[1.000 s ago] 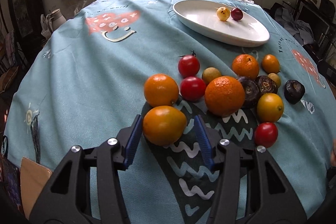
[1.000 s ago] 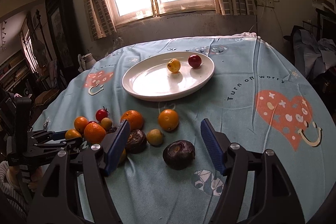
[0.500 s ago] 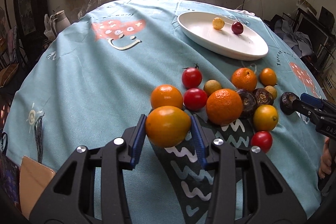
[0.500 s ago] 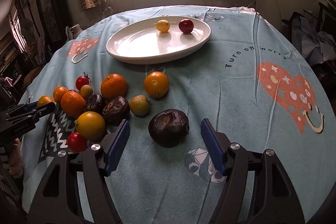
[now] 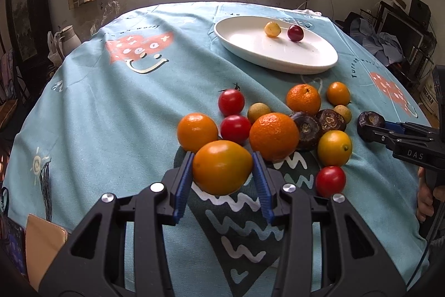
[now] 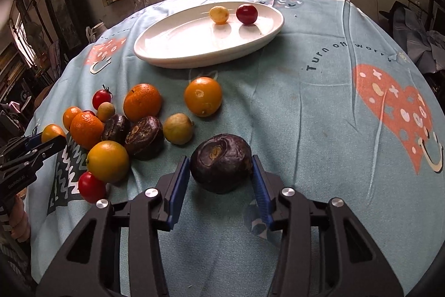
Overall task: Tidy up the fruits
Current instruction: 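Grasp the orange with the left tool while the right tool grasps the dark passion fruit, then place the orange and passion fruit on the white plate, opening both tools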
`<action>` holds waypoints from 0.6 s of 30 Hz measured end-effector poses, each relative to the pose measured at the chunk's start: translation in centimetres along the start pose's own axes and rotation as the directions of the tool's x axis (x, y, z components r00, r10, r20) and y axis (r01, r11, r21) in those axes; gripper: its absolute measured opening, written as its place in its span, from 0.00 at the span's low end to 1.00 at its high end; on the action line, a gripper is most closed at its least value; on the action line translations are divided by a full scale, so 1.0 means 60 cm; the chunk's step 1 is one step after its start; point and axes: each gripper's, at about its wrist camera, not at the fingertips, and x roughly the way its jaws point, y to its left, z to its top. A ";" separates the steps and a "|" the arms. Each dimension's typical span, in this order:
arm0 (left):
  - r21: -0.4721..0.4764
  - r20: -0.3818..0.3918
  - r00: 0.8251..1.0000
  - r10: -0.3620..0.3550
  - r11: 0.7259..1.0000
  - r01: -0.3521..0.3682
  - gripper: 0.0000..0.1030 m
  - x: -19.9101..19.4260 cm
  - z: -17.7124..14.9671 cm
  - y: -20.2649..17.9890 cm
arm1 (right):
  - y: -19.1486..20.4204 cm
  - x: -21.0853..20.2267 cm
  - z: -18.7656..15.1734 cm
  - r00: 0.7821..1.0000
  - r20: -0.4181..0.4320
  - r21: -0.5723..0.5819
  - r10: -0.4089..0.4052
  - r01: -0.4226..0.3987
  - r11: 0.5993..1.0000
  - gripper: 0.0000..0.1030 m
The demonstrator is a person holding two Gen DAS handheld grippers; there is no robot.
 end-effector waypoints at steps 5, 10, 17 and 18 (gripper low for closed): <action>0.029 0.021 1.000 0.011 1.000 -0.012 0.41 -0.009 0.043 -0.027 | -0.010 -0.044 0.014 0.993 0.115 0.029 0.016 -0.019 0.999 0.42; 0.076 0.100 0.995 -0.012 0.997 0.004 0.41 -0.017 0.151 -0.079 | -0.029 -0.103 0.094 0.972 0.232 0.077 0.045 -0.065 0.995 0.42; 0.029 0.042 0.996 -0.076 0.997 0.074 0.42 0.090 0.243 -0.114 | -0.038 -0.019 0.201 0.974 0.210 0.137 0.081 -0.111 0.984 0.42; 0.015 0.027 0.997 -0.076 0.997 0.076 0.42 0.109 0.247 -0.111 | -0.039 0.003 0.206 0.977 0.194 0.147 0.089 -0.119 0.982 0.42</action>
